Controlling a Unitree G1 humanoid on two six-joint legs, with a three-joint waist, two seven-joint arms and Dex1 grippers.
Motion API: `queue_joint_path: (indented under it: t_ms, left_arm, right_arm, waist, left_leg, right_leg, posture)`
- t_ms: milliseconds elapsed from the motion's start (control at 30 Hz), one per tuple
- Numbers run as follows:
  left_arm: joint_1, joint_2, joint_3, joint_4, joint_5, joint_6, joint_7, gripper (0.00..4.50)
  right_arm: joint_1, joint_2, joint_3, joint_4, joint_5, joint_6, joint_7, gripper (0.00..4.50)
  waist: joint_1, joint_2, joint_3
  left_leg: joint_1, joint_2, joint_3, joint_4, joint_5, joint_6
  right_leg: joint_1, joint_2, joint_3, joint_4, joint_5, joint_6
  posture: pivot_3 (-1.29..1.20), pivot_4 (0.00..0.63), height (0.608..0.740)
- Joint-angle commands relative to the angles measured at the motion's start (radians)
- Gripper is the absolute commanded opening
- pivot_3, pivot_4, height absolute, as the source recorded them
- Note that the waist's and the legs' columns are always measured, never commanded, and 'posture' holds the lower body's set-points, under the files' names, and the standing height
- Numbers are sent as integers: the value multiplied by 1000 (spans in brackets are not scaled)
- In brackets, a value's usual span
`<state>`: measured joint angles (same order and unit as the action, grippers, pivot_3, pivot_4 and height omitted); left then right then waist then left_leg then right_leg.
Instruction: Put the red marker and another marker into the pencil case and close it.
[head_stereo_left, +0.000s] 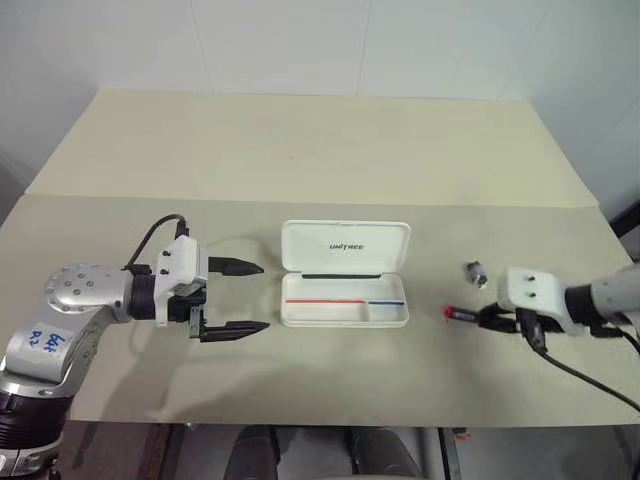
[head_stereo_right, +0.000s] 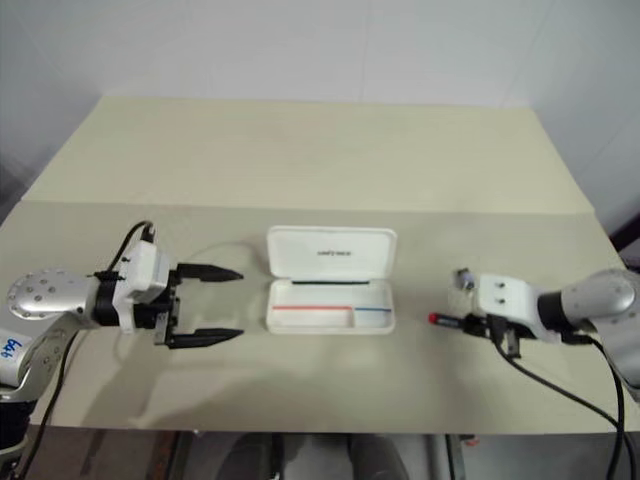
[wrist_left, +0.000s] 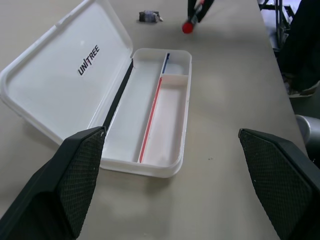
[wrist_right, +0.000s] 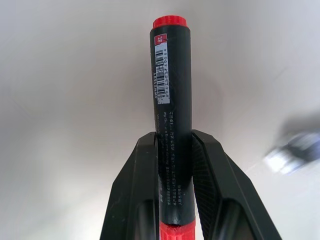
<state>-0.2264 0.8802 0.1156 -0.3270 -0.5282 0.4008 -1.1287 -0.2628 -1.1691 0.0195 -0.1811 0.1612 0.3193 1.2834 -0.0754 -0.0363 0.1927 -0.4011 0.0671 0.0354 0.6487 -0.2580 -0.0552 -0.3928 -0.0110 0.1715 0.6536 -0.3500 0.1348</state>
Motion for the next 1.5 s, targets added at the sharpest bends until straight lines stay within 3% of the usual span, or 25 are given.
queue_joint_path:
  t_ms: [33,267,600,967,1300,1500]
  left_arm:
    - [23,26,43,12,18,-30,-7,4500]
    - [97,51,100,17,32,-42,-7,4500]
    - [241,80,226,-19,32,-33,12,4500]
    - [327,64,291,-101,14,1,54,4500]
    - [329,56,286,-120,7,9,77,4500]
    - [329,58,287,-101,16,-4,71,4500]
  right_arm:
    - [-125,36,59,-85,23,71,22,558]
    - [-331,174,219,-113,-3,164,18,558]
    - [-558,480,437,61,-138,127,-34,558]
    - [-587,562,471,171,-188,70,-34,558]
    - [-591,588,414,169,-159,89,-40,4002]
    - [-561,585,289,30,39,189,16,4002]
  waist:
    - [-6,0,0]
    - [-11,0,0]
    - [-13,0,0]
    - [-21,0,0]
    - [-40,0,0]
    - [-38,0,0]
  left_leg:
    - [0,0,0,-1,0,0]
    - [-2,1,0,-2,-1,-1]
    - [-2,2,0,-2,-1,-1]
    - [-2,2,0,-2,-1,-2]
    - [-2,2,-1,-3,-1,-2]
    - [-2,2,-1,-3,-1,-2]
  right_leg:
    - [0,0,0,0,0,0]
    - [-3,0,-1,0,-2,-2]
    - [-5,1,-2,2,-2,-4]
    - [-5,1,-3,4,-3,-4]
    - [-5,1,-3,4,-3,-4]
    - [-5,1,-3,4,-3,-4]
  posture:
    - [0,150,740]
    - [0,150,740]
    - [0,150,740]
    - [0,150,740]
    - [0,150,740]
    - [0,150,740]
